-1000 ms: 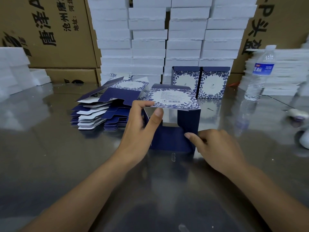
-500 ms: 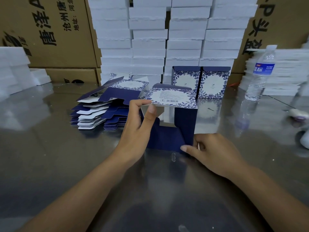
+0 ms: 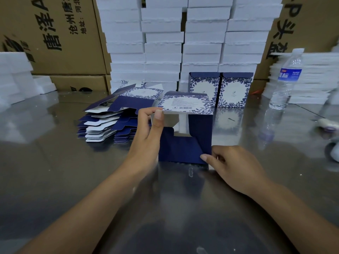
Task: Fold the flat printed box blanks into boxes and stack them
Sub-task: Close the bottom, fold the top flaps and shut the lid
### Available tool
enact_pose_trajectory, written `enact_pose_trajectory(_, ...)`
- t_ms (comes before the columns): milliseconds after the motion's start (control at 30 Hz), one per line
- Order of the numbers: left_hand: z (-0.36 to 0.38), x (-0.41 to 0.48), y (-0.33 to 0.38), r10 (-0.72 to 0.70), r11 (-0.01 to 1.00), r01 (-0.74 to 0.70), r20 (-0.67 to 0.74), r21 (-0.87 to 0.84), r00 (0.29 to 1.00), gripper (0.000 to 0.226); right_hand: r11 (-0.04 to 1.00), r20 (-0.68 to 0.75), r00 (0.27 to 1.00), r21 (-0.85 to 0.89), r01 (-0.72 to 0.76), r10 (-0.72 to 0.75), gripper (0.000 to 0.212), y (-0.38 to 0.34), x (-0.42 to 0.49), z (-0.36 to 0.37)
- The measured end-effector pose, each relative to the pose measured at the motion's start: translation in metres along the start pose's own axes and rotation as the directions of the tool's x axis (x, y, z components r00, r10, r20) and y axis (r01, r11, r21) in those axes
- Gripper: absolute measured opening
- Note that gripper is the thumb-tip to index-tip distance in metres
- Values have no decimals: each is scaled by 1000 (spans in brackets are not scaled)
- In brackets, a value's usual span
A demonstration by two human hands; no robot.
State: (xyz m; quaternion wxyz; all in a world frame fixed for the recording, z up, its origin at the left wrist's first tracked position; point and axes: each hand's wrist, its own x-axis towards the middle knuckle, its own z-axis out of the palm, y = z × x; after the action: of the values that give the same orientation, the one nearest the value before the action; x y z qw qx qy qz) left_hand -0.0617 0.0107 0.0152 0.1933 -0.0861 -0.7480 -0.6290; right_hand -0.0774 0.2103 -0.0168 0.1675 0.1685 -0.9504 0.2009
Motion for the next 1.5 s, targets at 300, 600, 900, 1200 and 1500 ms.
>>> enact_pose_trajectory(300,-9,9,-10,-81,995,76,-83,-60,993,41,993,7,993,33,116,-116,36,-3,-1,2)
enact_pose_trajectory(600,-1,4,-5,38,998,-38,10,-40,999,61,1000,-205,979,-9,-14,12,54,-10,-1,-6)
enact_pose_trajectory(900,8,-3,-9,100,995,-93,176,-45,979,47,964,-525,835,92,249,-165,57,-18,3,-7)
enact_pose_trajectory(1200,11,10,-22,106,992,-80,277,-102,955,40,970,-659,747,116,214,-86,35,-18,5,-30)
enact_pose_trajectory(1500,2,3,-28,347,848,-389,176,360,921,31,823,-651,757,456,339,49,18,-26,3,-31)
